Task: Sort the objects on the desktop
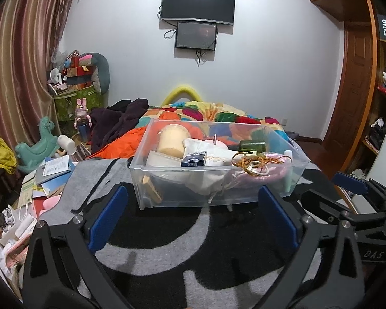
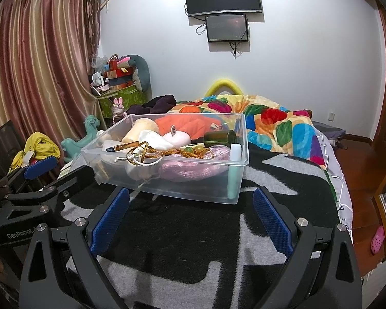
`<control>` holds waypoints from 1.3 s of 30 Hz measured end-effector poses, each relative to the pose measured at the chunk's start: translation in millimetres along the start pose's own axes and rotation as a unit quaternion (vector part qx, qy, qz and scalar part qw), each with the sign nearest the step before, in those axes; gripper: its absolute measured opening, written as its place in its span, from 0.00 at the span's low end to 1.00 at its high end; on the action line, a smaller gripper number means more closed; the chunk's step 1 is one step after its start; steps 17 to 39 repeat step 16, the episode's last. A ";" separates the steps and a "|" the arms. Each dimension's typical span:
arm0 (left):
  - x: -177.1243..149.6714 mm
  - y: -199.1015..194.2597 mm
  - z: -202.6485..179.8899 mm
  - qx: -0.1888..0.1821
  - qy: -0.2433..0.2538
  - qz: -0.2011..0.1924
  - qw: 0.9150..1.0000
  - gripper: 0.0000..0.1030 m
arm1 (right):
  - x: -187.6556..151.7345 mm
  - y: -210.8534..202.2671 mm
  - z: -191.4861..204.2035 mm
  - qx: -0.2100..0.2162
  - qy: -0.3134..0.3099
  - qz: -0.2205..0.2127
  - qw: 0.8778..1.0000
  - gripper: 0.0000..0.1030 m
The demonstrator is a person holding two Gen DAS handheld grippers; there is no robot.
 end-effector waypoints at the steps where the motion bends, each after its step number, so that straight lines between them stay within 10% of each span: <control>1: 0.1 -0.1 -0.6 -0.001 0.001 -0.001 1.000 1.00 | -0.2 0.2 0.2 0.000 0.000 0.000 1.000 0.94; 39: -7.1 7.0 2.5 0.015 -0.004 0.026 1.000 1.00 | -1.0 -0.9 1.4 -0.001 -0.002 0.004 1.000 0.94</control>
Point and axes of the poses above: each gripper's, at about its wrist camera, not at the fingertips, and y roughly the way its jaws point, z to its left, x to its top, the point moved 7 cm from there along y, roughly the way its jaws point, and after that the axes turned 15 degrees about -z, right-handed, at the moved point
